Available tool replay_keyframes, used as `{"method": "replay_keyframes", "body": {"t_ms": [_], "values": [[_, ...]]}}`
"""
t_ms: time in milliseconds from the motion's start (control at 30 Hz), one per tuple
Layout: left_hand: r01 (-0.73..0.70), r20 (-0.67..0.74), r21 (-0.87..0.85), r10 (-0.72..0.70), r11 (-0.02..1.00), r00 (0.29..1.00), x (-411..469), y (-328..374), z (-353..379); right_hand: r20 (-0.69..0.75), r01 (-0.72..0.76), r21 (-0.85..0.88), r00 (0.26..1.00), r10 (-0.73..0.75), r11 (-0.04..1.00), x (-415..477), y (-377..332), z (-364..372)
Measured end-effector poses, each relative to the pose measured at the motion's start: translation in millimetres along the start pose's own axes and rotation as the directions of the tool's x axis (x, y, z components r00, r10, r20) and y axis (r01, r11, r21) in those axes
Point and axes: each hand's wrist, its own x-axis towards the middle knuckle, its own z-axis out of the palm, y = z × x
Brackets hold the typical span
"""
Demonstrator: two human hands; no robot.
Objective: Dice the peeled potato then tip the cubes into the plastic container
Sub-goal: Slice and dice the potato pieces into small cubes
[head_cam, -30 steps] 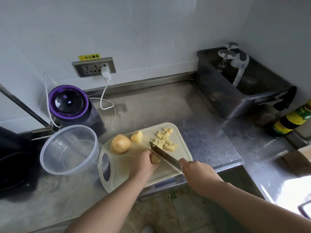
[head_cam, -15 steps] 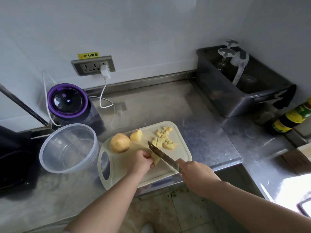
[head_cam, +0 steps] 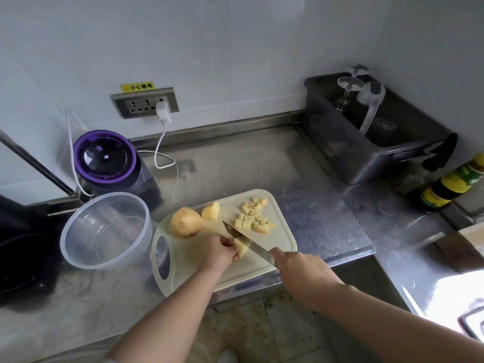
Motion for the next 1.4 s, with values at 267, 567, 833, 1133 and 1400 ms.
{"method": "replay_keyframes", "body": {"t_ms": [267,567,833,1133,1400], "values": [[-0.005,0.006,-0.041,0.005,0.999,1.000,3,-3,1,0.040,-0.007,-0.015,0.999,0.007,1.000,-2,-4,4],[-0.007,0.018,-0.012,0.008,1.000,1.000,8,-4,1,0.108,0.006,-0.013,0.994,-0.005,1.000,4,-3,11],[-0.038,0.021,0.013,0.038,0.999,0.999,7,-7,1,0.009,-0.049,0.045,0.999,0.049,0.998,-2,4,11],[0.013,-0.010,0.005,-0.013,1.000,1.000,10,-11,2,0.017,-0.025,0.062,1.000,0.024,0.998,-7,2,13],[0.019,-0.025,-0.001,-0.019,1.000,1.000,13,-13,2,0.022,-0.005,0.050,1.000,0.004,0.999,-5,2,9]]}}
